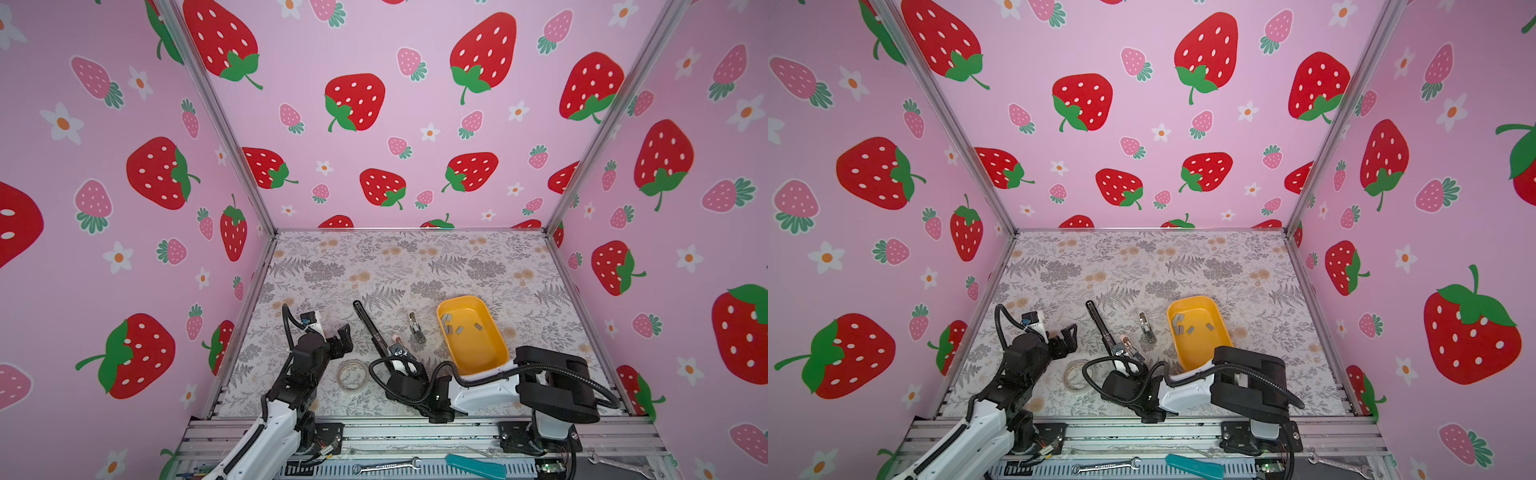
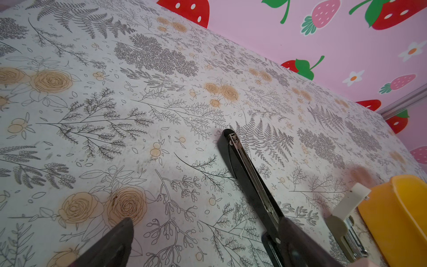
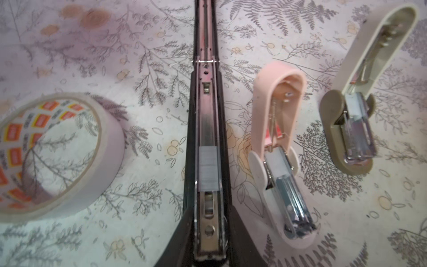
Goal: Load the staples into the stapler
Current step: 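Move the right gripper back over the yellow tray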
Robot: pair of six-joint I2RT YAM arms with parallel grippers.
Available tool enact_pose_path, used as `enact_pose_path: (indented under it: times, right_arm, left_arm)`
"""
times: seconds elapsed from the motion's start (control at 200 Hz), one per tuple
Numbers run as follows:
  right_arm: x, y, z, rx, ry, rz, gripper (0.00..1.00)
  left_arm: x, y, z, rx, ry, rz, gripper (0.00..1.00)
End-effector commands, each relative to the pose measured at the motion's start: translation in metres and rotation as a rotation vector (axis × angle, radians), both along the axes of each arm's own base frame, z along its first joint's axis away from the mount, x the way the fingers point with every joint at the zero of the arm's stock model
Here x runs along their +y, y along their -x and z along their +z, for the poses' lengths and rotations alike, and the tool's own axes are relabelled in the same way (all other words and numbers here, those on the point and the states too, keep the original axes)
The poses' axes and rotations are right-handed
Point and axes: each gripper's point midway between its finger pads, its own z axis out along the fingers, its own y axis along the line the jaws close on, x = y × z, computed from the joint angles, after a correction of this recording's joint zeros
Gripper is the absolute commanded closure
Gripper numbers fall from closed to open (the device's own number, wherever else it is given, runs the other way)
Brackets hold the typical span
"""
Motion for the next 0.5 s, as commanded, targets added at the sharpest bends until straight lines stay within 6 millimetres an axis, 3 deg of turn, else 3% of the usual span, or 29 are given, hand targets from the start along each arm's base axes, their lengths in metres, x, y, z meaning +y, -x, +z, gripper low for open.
enact_pose_path:
  times: [0.0, 0.165, 0.31, 0.36, 0.37, 0.495]
  right_arm:
    - [0.016, 0.003, 0.025, -0.012, -0.075, 0.034, 0.56]
    - [0.006, 0.001, 0.077, -0.056, -0.125, 0.048, 0.52]
    - [-0.044, -0.024, 0.131, -0.128, -0.139, -0.053, 0.54]
    - [-0.064, -0.035, 0.137, -0.125, -0.14, -0.085, 0.55]
    - [-0.071, -0.045, 0.14, -0.123, -0.144, -0.115, 0.55]
    - [-0.118, -0.08, 0.137, -0.061, -0.131, -0.211, 0.56]
  left_arm:
    - [0.0, -0.007, 0.02, -0.041, 0.0, 0.012, 0.01]
    - [0.001, -0.006, 0.02, -0.04, 0.002, 0.015, 0.01]
    - [0.005, -0.006, 0.02, -0.037, -0.003, 0.04, 0.01]
    - [0.005, -0.006, 0.02, -0.037, -0.003, 0.041, 0.01]
    - [0.005, -0.006, 0.02, -0.037, -0.004, 0.039, 0.01]
    - [0.004, -0.006, 0.02, -0.039, -0.005, 0.032, 0.01]
